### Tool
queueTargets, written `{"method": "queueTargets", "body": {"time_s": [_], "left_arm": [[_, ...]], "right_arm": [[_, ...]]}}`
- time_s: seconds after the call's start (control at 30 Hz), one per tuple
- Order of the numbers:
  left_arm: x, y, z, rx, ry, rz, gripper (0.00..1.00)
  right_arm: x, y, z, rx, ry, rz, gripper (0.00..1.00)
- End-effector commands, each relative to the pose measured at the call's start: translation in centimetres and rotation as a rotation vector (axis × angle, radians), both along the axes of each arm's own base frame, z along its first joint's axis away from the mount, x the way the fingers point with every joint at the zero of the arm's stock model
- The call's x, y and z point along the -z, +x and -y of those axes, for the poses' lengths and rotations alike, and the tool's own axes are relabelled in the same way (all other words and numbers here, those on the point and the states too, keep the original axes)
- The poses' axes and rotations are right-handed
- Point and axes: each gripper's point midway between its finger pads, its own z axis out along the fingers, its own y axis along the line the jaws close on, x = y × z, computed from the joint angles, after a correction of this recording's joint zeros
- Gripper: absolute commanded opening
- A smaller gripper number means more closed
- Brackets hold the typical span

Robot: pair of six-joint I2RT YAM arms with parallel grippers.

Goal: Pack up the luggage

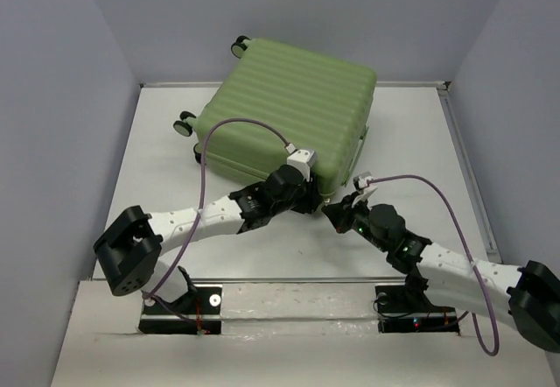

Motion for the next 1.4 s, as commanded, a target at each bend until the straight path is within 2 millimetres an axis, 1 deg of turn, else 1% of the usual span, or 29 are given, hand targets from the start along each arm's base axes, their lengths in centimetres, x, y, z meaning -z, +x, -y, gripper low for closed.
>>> {"method": "queueTargets", "body": {"time_s": [0.0,0.03,0.07,0.1,0.13,0.17,0.2,0.23,0.27,0.3,0.33,0.37,0.4,0.43,0.47,0.5,0.53,0.57,0.6,0.63,0.67,0.77,0.8,0.87,1.07,1.1,1.27,1.3,1.37], "left_arm": [[-9.9,5.9,2.8,-0.066,-0.241,0.223,0.38],[-10.4,5.7,3.3,-0.044,-0.256,0.220,0.38],[-10.7,5.7,3.4,-0.038,-0.262,0.219,0.38],[-10.9,5.6,3.6,-0.029,-0.263,0.214,0.38],[-11.0,5.6,3.4,-0.031,-0.258,0.212,0.38],[-11.9,5.4,2.8,-0.044,-0.265,0.218,0.38],[-11.5,5.3,2.1,-0.061,-0.242,0.202,0.38],[-12.6,5.4,0.4,-0.113,-0.260,0.203,0.41],[-12.4,5.2,-0.9,-0.138,-0.251,0.176,0.46],[-13.4,5.3,-2.0,-0.158,-0.286,0.173,0.53],[-12.7,5.5,-3.9,-0.182,-0.296,0.115,0.61],[-15.0,4.8,-5.7,-0.189,-0.348,0.132,0.75],[-14.7,4.5,-7.3,-0.210,-0.327,0.113,0.83],[-15.6,5.3,-9.7,-0.270,-0.327,0.134,0.89],[-16.9,4.9,-11.9,-0.308,-0.333,0.156,0.99],[-17.2,5.2,-13.7,-0.352,-0.319,0.160,0.99],[-18.1,6.5,-16.9,-0.437,-0.305,0.185,0.99],[-18.7,7.4,-18.5,-0.472,-0.307,0.204,0.99],[-18.9,7.6,-19.1,-0.454,-0.309,0.187,0.99],[-18.8,8.5,-20.5,-0.481,-0.307,0.185,0.99],[-18.2,10.4,-23.5,-0.556,-0.303,0.173,0.99],[-16.7,12.9,-27.5,-0.660,-0.343,0.138,0.99],[-16.7,13.6,-29.6,-0.704,-0.394,0.127,0.99],[-16.6,15.5,-32.1,-0.774,-0.421,0.137,0.99],[-15.6,19.4,-34.3,-0.815,-0.415,0.099,0.99],[-14.6,20.2,-34.9,-0.833,-0.405,0.075,0.99],[-12.8,22.4,-36.9,-0.872,-0.408,0.029,0.99],[-13.2,22.7,-37.0,-0.867,-0.410,0.037,0.99],[-12.5,23.4,-37.1,-0.865,-0.409,0.020,0.99]], "right_arm": [[1.1,-6.3,-5.1,-0.279,-0.055,-0.125,0.07],[-0.4,-5.7,-6.1,-0.279,-0.006,-0.093,0.07],[0.8,-5.2,-6.7,-0.251,-0.019,-0.136,0.07],[0.0,-3.8,-7.3,-0.187,0.022,-0.124,0.07],[0.7,-1.8,-7.6,-0.055,0.051,-0.167,0.07],[0.6,-0.9,-7.8,-0.004,0.093,-0.171,0.07],[0.5,-0.1,-7.9,0.038,0.137,-0.166,0.07],[-0.2,0.9,-8.3,0.075,0.223,-0.143,0.07],[-0.6,1.3,-8.6,0.087,0.251,-0.135,0.07],[-0.7,1.7,-8.8,0.097,0.263,-0.130,0.07],[-1.0,1.9,-9.2,0.098,0.276,-0.124,0.07],[-1.1,2.2,-9.4,0.106,0.281,-0.122,0.07],[-0.8,2.3,-9.4,0.113,0.281,-0.124,0.07],[-0.7,2.4,-9.2,0.126,0.287,-0.127,0.07],[-0.6,2.3,-8.9,0.127,0.288,-0.124,0.07],[-0.7,2.2,-8.8,0.127,0.290,-0.120,0.07],[-0.5,2.3,-8.6,0.133,0.271,-0.122,0.07],[-0.3,2.2,-8.5,0.135,0.254,-0.122,0.07],[-0.5,2.2,-8.5,0.130,0.249,-0.121,0.07],[-0.5,2.1,-8.5,0.124,0.245,-0.118,0.07],[-0.3,2.0,-8.4,0.123,0.230,-0.118,0.07],[-0.5,2.0,-8.4,0.116,0.210,-0.107,0.07],[-0.4,1.9,-8.4,0.111,0.201,-0.106,0.07],[-0.6,1.8,-8.4,0.099,0.192,-0.099,0.07],[-0.8,1.4,-8.8,0.056,0.170,-0.082,0.07],[-0.8,1.4,-8.9,0.052,0.171,-0.080,0.07],[-0.5,1.0,-8.9,0.036,0.163,-0.087,0.07],[-0.5,0.9,-8.9,0.031,0.166,-0.086,0.07],[-0.5,0.8,-8.8,0.029,0.167,-0.088,0.07]]}}
